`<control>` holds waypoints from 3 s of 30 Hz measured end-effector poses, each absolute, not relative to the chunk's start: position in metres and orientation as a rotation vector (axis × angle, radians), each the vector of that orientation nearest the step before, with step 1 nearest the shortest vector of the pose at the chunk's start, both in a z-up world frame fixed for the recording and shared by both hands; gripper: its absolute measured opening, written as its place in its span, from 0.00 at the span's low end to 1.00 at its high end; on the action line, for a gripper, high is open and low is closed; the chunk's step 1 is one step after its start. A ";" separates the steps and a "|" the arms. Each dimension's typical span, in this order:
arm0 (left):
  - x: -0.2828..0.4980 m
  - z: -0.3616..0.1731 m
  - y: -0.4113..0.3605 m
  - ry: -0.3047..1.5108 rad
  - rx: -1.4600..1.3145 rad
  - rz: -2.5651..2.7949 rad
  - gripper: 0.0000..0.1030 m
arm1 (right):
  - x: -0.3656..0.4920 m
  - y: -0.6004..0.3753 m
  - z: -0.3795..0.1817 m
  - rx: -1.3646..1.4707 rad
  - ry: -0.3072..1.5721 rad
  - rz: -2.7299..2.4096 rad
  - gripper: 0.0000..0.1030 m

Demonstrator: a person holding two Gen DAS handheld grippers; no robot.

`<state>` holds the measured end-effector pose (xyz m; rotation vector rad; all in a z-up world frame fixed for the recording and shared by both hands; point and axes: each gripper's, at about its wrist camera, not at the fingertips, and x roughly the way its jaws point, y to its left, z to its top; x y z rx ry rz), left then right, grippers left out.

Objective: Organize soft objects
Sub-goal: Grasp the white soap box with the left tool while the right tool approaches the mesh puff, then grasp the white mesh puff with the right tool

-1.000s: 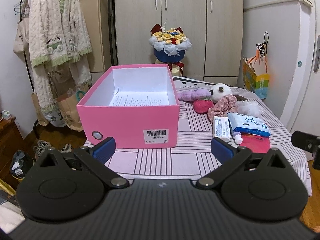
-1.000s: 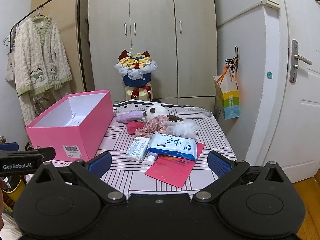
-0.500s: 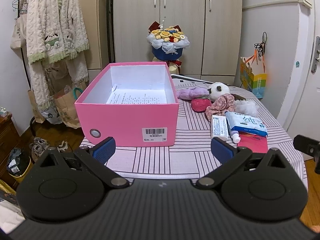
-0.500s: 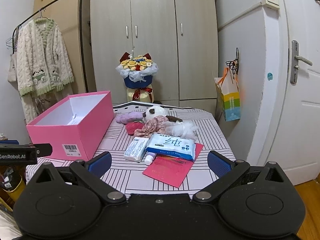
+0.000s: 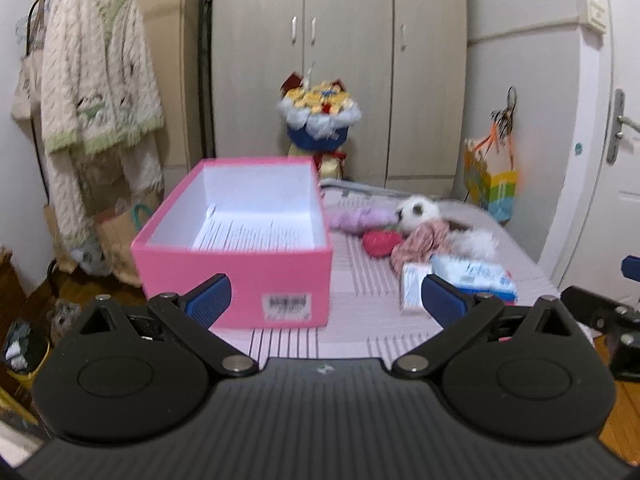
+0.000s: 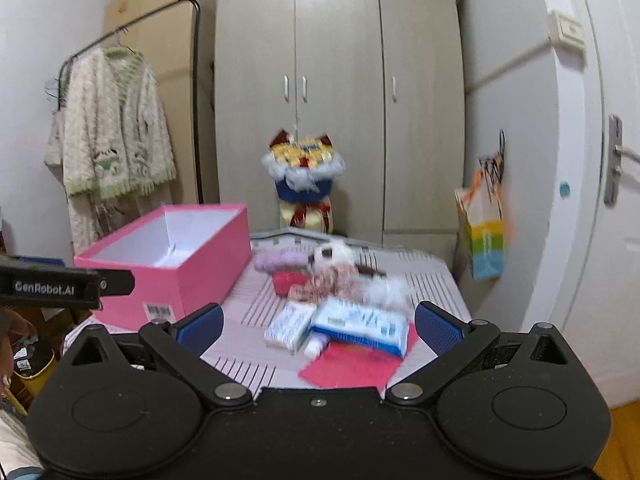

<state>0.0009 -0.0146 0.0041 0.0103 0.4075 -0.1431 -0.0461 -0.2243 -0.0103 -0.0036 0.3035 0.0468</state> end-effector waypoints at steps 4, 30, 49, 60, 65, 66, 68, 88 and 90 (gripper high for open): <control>0.015 0.000 -0.024 0.362 -0.007 -0.196 0.98 | -0.026 -0.237 -0.014 -0.004 0.311 0.059 1.00; 0.153 -0.101 -0.109 0.571 0.084 -0.451 0.56 | 0.153 -0.303 -0.097 0.240 0.697 0.090 1.00; 0.176 -0.124 -0.124 0.621 0.121 -0.435 0.55 | 0.196 -0.288 -0.102 0.206 0.773 0.016 1.00; 0.177 -0.125 -0.119 0.597 0.109 -0.432 0.38 | 0.187 -0.315 -0.106 0.276 0.705 0.084 1.00; 0.180 -0.123 -0.120 0.615 0.096 -0.428 0.38 | 0.202 -0.323 -0.101 0.274 0.654 0.131 1.00; 0.180 -0.123 -0.120 0.618 0.096 -0.427 0.38 | 0.208 -0.324 -0.102 0.268 0.643 0.134 1.00; 0.181 -0.123 -0.120 0.623 0.095 -0.424 0.38 | 0.216 -0.325 -0.103 0.258 0.627 0.117 1.00; 0.157 -0.104 -0.104 0.598 0.047 -0.400 0.37 | 0.157 -0.312 -0.079 0.035 0.400 0.074 0.10; 0.152 -0.100 -0.100 0.598 0.046 -0.404 0.37 | 0.145 -0.309 -0.077 0.022 0.396 0.084 0.10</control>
